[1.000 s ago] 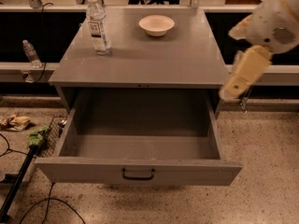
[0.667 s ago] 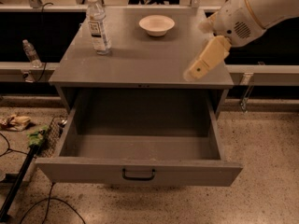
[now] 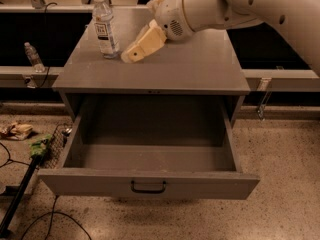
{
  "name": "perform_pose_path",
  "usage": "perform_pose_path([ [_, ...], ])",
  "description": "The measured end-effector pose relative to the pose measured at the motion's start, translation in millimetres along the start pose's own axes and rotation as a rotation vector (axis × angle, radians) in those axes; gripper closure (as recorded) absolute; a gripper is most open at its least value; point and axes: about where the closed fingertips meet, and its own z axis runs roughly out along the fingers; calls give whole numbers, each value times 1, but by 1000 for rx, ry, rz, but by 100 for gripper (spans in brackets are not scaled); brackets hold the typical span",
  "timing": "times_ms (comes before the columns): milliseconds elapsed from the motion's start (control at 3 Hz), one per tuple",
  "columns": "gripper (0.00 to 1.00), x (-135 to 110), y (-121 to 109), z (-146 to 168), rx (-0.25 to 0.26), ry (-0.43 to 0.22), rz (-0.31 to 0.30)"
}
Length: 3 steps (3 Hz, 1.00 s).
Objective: Place blue plastic bottle into top drawer
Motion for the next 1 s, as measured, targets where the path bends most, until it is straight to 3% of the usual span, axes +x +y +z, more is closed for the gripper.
perform_pose_path([
  [333,0,-1,-4,-2,17,-4,3],
  [667,0,8,-18,9,76,-11,55],
  [1000,0,35,-62,47,171,-32,156],
])
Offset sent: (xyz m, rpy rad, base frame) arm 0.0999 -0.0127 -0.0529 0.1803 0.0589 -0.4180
